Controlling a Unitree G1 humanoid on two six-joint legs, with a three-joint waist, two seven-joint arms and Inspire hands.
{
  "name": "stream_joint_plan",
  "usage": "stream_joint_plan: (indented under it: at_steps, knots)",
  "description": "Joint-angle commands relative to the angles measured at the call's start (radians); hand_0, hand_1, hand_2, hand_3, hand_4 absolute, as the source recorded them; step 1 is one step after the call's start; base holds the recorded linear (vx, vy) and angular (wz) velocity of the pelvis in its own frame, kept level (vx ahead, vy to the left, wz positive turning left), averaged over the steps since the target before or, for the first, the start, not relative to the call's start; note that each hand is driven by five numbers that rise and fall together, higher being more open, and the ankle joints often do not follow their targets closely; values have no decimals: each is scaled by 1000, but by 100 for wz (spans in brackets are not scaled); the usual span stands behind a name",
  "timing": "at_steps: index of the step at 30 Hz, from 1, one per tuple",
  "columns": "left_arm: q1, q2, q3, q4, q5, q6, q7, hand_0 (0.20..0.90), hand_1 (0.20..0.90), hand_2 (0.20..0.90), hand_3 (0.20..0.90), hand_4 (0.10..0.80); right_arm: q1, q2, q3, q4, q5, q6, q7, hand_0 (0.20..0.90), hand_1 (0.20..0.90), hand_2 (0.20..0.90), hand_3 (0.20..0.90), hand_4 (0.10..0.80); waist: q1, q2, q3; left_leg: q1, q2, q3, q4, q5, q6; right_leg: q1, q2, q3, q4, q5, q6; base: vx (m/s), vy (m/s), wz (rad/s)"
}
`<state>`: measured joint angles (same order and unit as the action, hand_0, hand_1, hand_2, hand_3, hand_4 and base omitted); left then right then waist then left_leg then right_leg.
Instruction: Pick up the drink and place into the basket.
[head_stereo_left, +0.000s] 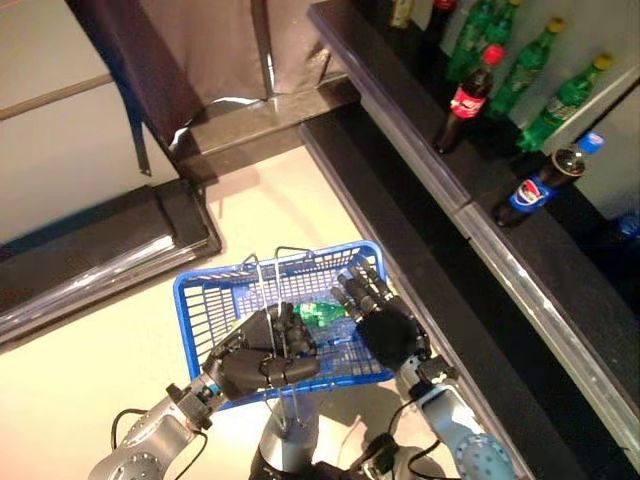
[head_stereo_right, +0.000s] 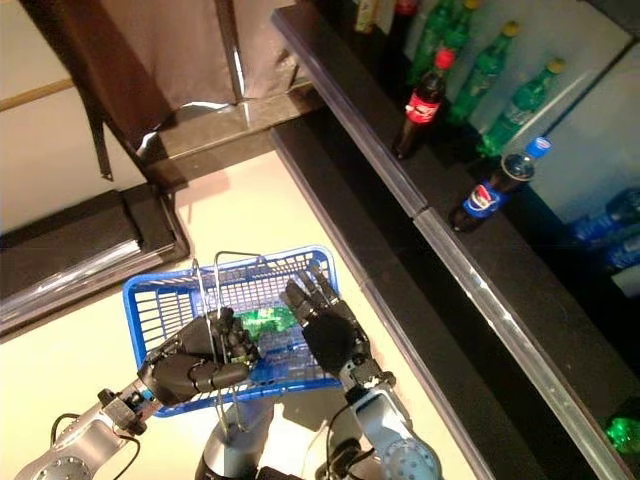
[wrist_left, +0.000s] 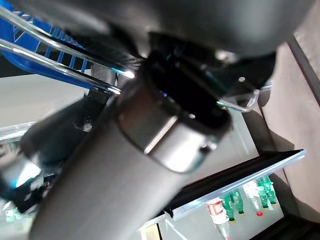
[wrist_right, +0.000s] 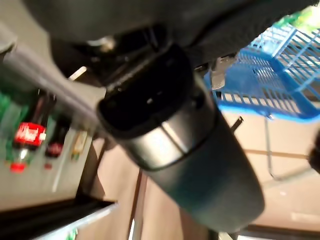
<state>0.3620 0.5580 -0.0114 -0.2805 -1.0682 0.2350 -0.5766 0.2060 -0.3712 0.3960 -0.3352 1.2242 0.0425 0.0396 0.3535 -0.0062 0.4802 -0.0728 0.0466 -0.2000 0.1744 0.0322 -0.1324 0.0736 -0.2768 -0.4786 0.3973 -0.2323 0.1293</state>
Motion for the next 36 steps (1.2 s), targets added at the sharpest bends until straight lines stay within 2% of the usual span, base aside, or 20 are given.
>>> stream_joint_plan:
  at_steps: [1, 5, 13, 16, 19, 21, 23, 24, 30, 32, 33, 34, 35, 36]
  knots:
    - [-24, -75, 15, -315, -151, -196, -177, 300, 300, 300, 200, 100, -6, -18, 26, -86, -24, 4, 174, 900, 900, 900, 900, 800, -28, 22, -154, -12, -28, 69, 24, 11, 64, 38, 77, -9, -70, 100, -35, -9, -10, -6]
    - [5, -84, 11, -289, -106, -230, -109, 300, 300, 300, 200, 100, 45, -55, 0, -147, -42, 0, 259, 900, 900, 900, 900, 800, -59, 8, -180, 25, -16, 92, 1, 10, 58, 55, 91, 17, -93, 99, -32, 4, -5, -15]
    - [55, -85, 9, -175, 13, -349, 65, 300, 300, 300, 200, 100, 147, -116, -90, -145, -94, -41, 282, 900, 900, 900, 900, 800, -144, -11, -242, 92, 18, 149, -64, 12, 48, 68, 105, 89, -153, 112, -24, -37, -12, -21]
    - [82, -84, 12, -101, 100, -413, 148, 300, 300, 300, 200, 100, 211, -120, -156, -86, -70, -23, 321, 900, 900, 900, 900, 800, -193, -14, -266, 121, 37, 196, -104, 16, 48, 66, 113, 136, -187, 123, -19, -91, -15, -36]
    - [91, -91, 13, -23, 96, -419, 226, 300, 300, 300, 200, 100, 261, -112, -205, -5, -59, -29, 396, 900, 900, 900, 900, 800, -236, -16, -282, 139, 56, 243, -138, 27, 47, 59, 119, 180, -217, 136, -15, -112, -7, -40]
    - [90, -116, 3, 57, 40, -396, 301, 300, 300, 300, 200, 100, 281, -91, -224, 78, -67, -32, 430, 900, 900, 900, 900, 800, -267, -17, -294, 148, 70, 277, -163, 36, 44, 55, 121, 213, -246, 151, -11, -118, -7, -62]
    - [83, -131, -2, 105, 32, -408, 321, 300, 300, 300, 200, 100, 281, -79, -229, 130, -75, -33, 454, 900, 900, 900, 900, 800, -279, -18, -300, 152, 76, 294, -175, 40, 43, 53, 121, 225, -257, 156, -10, -85, -3, -43]
    - [62, -151, -19, 180, 35, -431, 384, 300, 300, 300, 200, 100, 271, -57, -234, 234, -93, -31, 453, 900, 900, 900, 900, 800, -303, -20, -309, 154, 88, 322, -192, 47, 40, 46, 122, 248, -275, 165, -8, -128, -13, -41]
    - [3, -186, -59, 342, 88, -474, 472, 300, 300, 300, 200, 100, 244, 1, -247, 493, -181, -27, 397, 900, 900, 900, 900, 800, -342, -21, -321, 145, 108, 373, -210, 53, 31, 29, 119, 276, -312, 187, -9, -111, -9, -35]
    - [-23, -202, -65, 419, 89, -477, 485, 300, 300, 300, 200, 100, 228, 34, -252, 599, -191, -25, 338, 900, 900, 900, 900, 800, -354, -19, -327, 148, 111, 391, -216, 52, 28, 25, 116, 284, -320, 193, -9, -60, 5, -16]
    - [-42, -219, -65, 458, 74, -460, 502, 300, 300, 300, 200, 100, 211, 53, -259, 662, -221, -22, 269, 900, 900, 900, 900, 800, -361, -18, -331, 151, 112, 400, -219, 50, 28, 24, 113, 289, -324, 197, -8, -40, -6, -29]
    - [-47, -223, -65, 472, 74, -461, 501, 300, 300, 300, 200, 100, 208, 58, -259, 680, -226, -27, 261, 900, 900, 900, 900, 800, -363, -17, -331, 152, 112, 402, -220, 49, 28, 24, 113, 290, -325, 198, -8, -59, -25, -44]
    - [-71, -243, -69, 533, 79, -461, 513, 300, 300, 300, 200, 100, 186, 83, -259, 767, -299, -28, 169, 900, 900, 900, 900, 800, -371, -14, -337, 155, 113, 413, -221, 44, 28, 21, 111, 294, -325, 198, -8, -40, -26, -30]
    - [-78, -249, -71, 552, 81, -464, 515, 300, 300, 300, 200, 100, 177, 88, -258, 802, -331, -38, 148, 900, 900, 900, 900, 800, -373, -13, -338, 157, 113, 417, -221, 42, 28, 19, 110, 294, -324, 198, -8, -65, -55, -22]
